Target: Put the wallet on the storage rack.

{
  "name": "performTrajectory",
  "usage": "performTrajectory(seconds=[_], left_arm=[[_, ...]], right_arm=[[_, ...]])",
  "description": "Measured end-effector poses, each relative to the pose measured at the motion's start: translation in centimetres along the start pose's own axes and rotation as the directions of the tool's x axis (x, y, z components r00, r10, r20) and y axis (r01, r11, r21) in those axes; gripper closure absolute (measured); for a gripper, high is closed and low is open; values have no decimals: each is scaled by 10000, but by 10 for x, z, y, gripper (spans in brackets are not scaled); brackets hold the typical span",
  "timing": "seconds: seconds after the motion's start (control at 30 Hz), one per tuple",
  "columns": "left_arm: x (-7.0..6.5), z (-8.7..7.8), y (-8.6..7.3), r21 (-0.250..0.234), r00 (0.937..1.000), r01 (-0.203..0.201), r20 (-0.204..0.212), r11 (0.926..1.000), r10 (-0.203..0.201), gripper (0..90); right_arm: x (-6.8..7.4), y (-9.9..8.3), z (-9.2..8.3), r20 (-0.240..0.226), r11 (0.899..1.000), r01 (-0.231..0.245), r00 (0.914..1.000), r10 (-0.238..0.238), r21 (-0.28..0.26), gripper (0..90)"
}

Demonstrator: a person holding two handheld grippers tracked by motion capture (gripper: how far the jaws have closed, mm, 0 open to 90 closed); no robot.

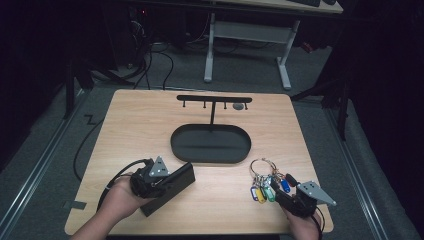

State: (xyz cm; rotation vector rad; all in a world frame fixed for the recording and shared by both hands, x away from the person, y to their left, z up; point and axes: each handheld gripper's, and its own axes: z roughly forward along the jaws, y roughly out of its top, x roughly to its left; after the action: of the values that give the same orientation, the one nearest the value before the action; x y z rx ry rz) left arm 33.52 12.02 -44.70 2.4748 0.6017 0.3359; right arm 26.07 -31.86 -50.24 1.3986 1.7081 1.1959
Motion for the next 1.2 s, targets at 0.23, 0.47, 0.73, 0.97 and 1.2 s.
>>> performTrajectory(seconds=[0.23, 0.47, 0.73, 0.97, 1.2], left_arm=[[-7, -7, 3, 961, 9981, -582, -143, 9937, 599, 581], [-2, -15, 6, 1365, 9993, -357, 124, 9900, 343, 564], [5, -16, 5, 1923, 9986, -317, 477, 9808, 230, 563], [8, -10, 9, 2579, 9983, -348, 535, 9655, 217, 591], [10, -6, 20, 3160, 9979, -324, 641, 9482, 128, 678]], right_arm=[[1, 0, 1, -95, 10000, -36, 9999, 36, 20, 365], [-1, 0, 0, -153, 9999, -114, 9998, 113, -19, 365], [-5, 0, -2, -135, 9996, -262, 9996, 261, -66, 365], [-4, 0, 0, -171, 9997, -262, 9995, 262, -26, 365], [-5, 0, 0, -189, 9996, -296, 9994, 296, -38, 365]])
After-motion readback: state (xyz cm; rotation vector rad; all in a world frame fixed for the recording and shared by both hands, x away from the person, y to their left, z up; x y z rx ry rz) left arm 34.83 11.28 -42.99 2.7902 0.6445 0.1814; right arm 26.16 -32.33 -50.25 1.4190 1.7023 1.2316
